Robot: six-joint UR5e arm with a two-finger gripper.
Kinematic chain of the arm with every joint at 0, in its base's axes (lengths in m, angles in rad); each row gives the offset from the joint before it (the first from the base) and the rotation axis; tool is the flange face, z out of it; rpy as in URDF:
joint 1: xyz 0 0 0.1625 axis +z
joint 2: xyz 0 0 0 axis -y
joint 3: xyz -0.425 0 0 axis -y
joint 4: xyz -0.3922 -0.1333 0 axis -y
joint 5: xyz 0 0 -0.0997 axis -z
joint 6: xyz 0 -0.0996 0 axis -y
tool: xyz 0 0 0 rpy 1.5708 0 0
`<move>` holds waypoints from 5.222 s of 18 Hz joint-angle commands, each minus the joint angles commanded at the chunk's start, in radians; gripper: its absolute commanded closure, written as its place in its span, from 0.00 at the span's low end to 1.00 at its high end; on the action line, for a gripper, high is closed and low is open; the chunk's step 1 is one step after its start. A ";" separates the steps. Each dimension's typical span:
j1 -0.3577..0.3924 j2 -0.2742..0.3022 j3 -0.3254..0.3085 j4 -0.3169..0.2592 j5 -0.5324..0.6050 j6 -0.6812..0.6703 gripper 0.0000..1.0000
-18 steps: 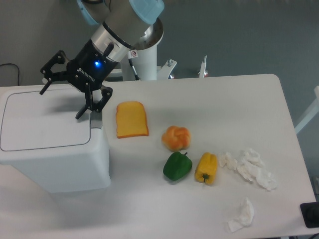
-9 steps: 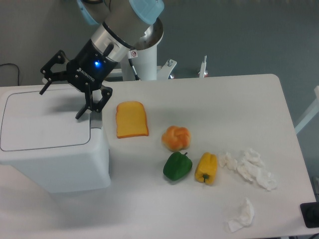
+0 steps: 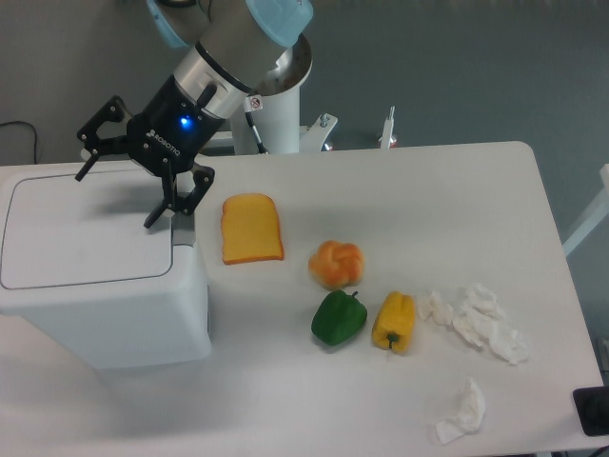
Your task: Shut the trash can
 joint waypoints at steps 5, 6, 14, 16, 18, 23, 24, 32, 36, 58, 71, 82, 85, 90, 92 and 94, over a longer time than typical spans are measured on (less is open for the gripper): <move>0.000 -0.003 0.000 0.000 0.000 0.002 0.00; 0.002 -0.003 0.000 0.000 -0.002 0.000 0.00; 0.002 -0.005 0.000 0.000 -0.005 -0.008 0.00; 0.002 -0.005 -0.002 0.000 -0.005 -0.008 0.00; 0.002 -0.005 -0.002 0.000 -0.005 -0.008 0.00; 0.002 -0.005 -0.002 0.000 -0.006 -0.006 0.00; 0.002 -0.005 -0.002 0.000 -0.006 -0.006 0.00; 0.009 -0.003 0.003 -0.002 -0.012 -0.011 0.00; 0.015 0.002 0.005 -0.002 -0.026 -0.011 0.00; 0.327 -0.018 0.164 0.012 -0.089 0.012 0.00; 0.535 -0.015 0.167 0.014 0.119 0.495 0.00; 0.448 -0.006 0.133 0.011 0.598 1.121 0.00; 0.445 -0.003 0.132 -0.001 0.717 1.216 0.00; 0.428 -0.003 0.121 -0.025 0.822 1.348 0.00; 0.431 -0.003 0.121 -0.025 0.844 1.377 0.00; 0.437 -0.006 0.121 -0.025 0.841 1.378 0.00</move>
